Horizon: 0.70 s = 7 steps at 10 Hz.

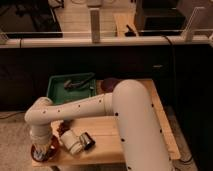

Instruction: Wipe red bowl with towel

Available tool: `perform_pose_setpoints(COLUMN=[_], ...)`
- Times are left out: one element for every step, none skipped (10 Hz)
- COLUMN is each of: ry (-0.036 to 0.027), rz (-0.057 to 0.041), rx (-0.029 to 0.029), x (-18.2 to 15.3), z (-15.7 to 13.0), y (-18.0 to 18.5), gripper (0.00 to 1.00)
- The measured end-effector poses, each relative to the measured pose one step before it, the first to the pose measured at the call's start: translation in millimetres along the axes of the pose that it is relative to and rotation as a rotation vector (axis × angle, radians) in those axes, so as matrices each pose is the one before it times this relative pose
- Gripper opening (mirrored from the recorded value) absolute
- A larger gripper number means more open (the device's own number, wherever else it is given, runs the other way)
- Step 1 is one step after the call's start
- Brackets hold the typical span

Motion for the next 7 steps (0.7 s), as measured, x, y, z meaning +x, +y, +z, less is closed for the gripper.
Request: perform_pose_setpoints(ry=[0.00329, 0.00509, 0.00371, 0.00500, 0.00460, 0.01309, 0.01261], rz=[0.01407, 0.00447, 0.00581, 0.00755, 0.01060, -0.00061, -0.00295], rx=[-0.01818, -0.01829, -0.00380, -0.00517, -0.00420, 0.00583, 0.01004], x=[4.05, 1.46, 1.58, 4.07, 5.44, 6.16, 5.97], z=[-1.05, 0.50, -0.09, -0.81, -1.24, -3.35, -3.64], y=[9.49, 6.55, 2.62, 4.61, 5.65, 1.23, -4.02], gripper=[0.00, 0.00, 0.00, 0.00, 0.00, 0.00, 0.00])
